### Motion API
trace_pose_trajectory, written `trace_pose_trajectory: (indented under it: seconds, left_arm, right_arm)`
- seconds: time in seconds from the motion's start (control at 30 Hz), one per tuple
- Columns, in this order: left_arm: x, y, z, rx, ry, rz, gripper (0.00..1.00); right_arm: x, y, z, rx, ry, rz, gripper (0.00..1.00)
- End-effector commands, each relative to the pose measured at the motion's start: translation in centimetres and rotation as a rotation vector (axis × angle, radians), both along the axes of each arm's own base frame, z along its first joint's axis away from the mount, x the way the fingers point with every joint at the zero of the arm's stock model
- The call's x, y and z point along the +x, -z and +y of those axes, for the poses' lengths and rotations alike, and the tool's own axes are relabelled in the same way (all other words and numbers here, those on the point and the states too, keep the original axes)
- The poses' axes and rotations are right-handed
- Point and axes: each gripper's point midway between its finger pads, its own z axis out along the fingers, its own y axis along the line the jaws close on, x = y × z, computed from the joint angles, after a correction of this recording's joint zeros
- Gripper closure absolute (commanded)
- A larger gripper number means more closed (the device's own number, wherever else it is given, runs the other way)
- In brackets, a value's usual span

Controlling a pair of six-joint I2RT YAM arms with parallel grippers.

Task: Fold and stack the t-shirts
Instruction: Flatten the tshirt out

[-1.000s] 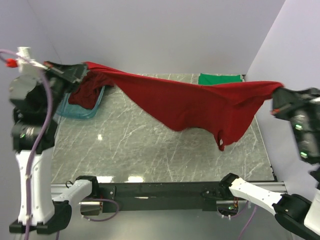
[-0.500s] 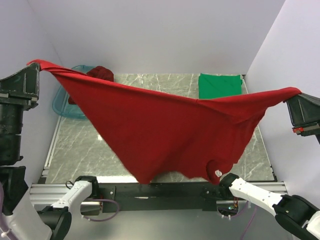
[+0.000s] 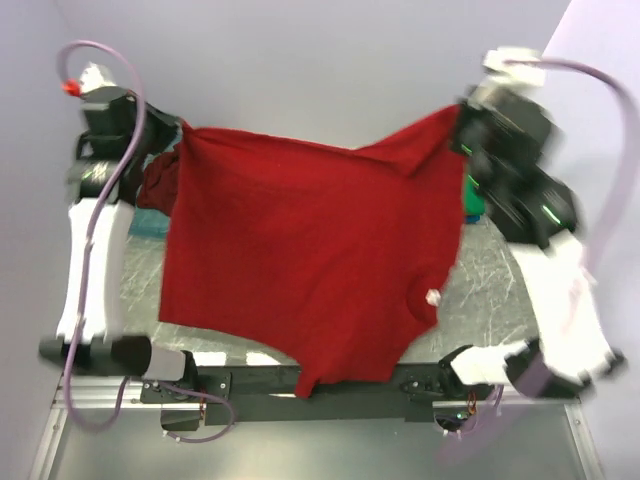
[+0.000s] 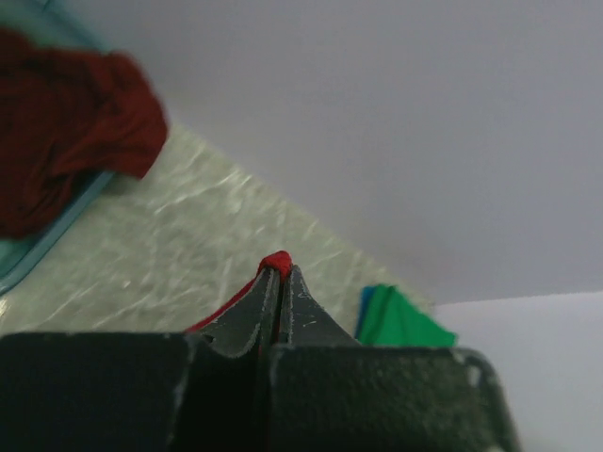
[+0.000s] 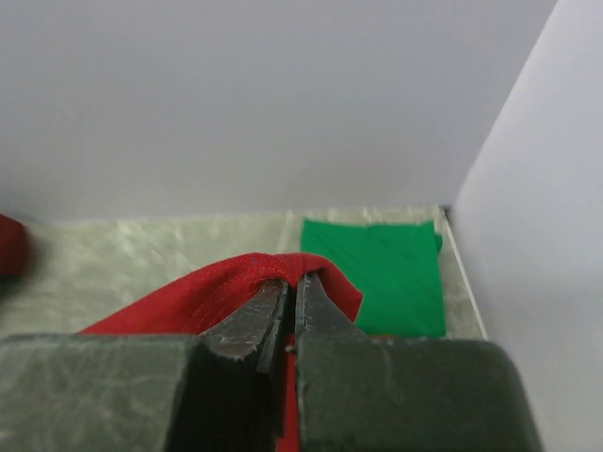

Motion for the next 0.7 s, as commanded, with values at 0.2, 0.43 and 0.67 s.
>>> trace_pose_trajectory:
  seconds: [0.2, 0.43, 0.67]
  left_arm:
    - [-1.3, -4.5, 2.8, -0.013, -0.029, -0.174, 1.0]
    - [-8.0, -11.2, 2.5, 0.018, -0.041, -0.346, 1.0]
    - [-17.6, -16.7, 1.9, 0.027, -0.058, -0.535, 1.0]
  right_arm:
    - [2.1, -5.4, -1.3, 0.042, -0.067, -0.143, 1.0]
    - [-5.7, -10.8, -2.3, 0.046, -0.157, -0.345, 1.0]
    - [-14.0, -12.8, -3.4, 0.09, -0.235, -0.456, 1.0]
